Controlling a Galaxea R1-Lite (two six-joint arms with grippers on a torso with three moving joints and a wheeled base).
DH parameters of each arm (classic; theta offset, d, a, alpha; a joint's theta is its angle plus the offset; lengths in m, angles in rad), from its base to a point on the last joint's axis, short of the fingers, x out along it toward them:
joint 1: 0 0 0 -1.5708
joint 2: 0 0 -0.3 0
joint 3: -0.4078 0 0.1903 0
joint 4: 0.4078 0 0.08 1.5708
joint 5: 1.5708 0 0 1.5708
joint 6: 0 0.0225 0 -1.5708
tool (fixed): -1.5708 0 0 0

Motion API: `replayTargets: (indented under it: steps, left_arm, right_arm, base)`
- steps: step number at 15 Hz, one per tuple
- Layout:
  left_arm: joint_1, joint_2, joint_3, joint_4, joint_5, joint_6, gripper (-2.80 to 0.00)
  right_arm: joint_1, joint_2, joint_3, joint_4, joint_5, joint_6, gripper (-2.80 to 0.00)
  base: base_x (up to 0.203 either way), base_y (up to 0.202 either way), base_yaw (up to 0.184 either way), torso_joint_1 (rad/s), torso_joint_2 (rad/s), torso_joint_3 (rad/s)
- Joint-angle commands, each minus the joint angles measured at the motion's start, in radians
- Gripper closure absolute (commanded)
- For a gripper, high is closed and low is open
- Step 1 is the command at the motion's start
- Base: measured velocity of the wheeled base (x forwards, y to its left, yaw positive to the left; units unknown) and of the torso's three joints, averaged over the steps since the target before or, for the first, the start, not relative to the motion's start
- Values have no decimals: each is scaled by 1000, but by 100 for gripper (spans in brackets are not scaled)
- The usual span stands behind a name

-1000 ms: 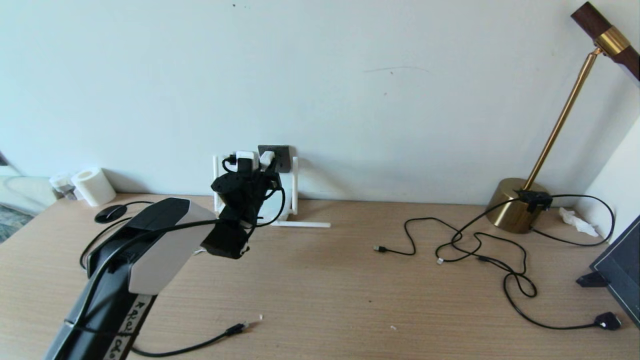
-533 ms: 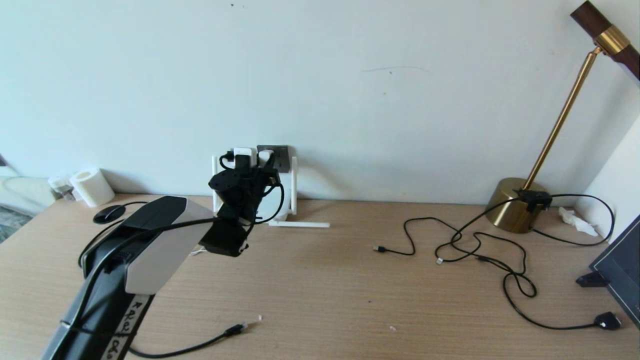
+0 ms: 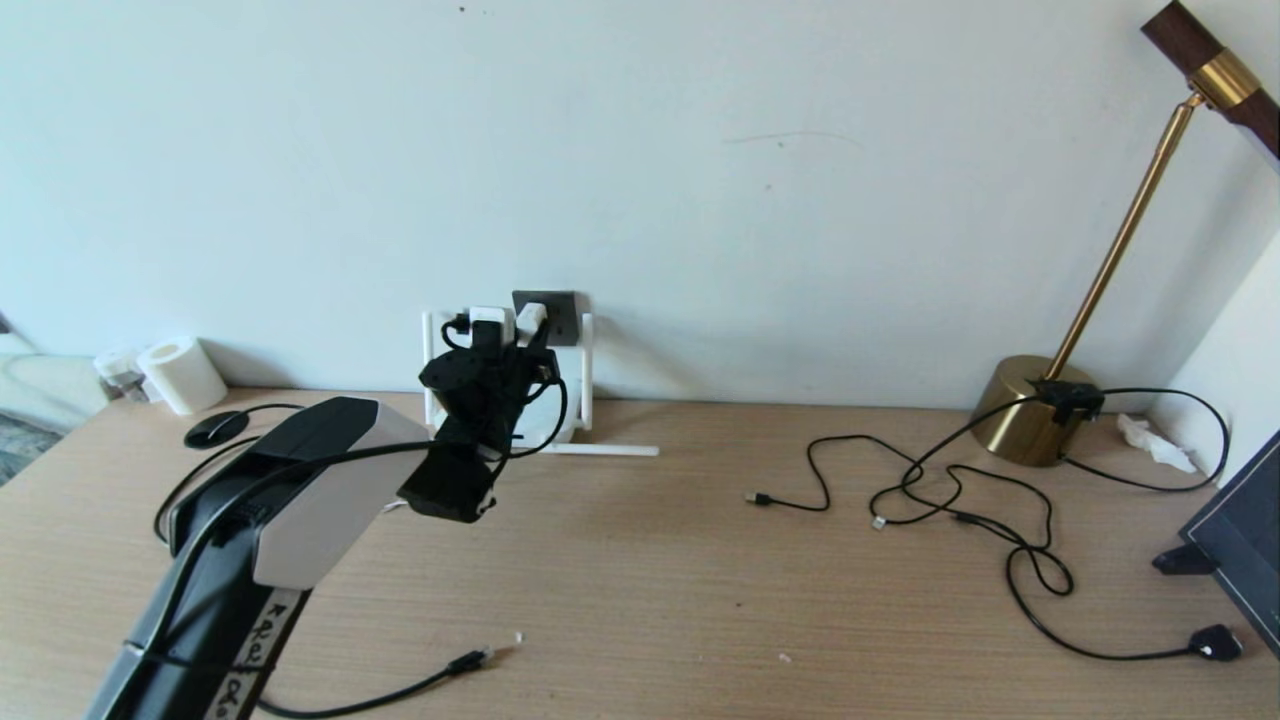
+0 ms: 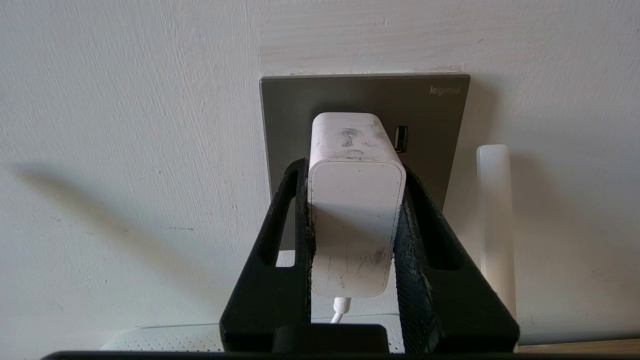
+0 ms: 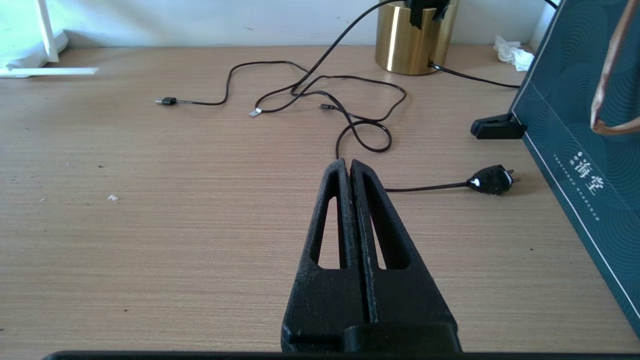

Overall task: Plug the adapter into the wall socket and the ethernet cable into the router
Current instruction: Plug plug into socket

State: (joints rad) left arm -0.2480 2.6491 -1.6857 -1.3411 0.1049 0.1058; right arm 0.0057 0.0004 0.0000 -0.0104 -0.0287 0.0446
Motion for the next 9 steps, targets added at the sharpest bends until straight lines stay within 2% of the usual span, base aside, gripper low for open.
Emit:
replayTargets:
  steps: [1, 9]
  left_arm:
    - [1, 5, -2, -9, 1, 0, 0]
    - [1, 15, -28, -1, -1, 1, 0]
  right_arm:
    - [0, 0, 0, 0, 0, 0, 0]
    - [0, 1, 0, 0, 0, 0, 0]
  base:
    - [0, 0, 0, 0, 0, 0]
    - [0, 0, 0, 0, 0, 0]
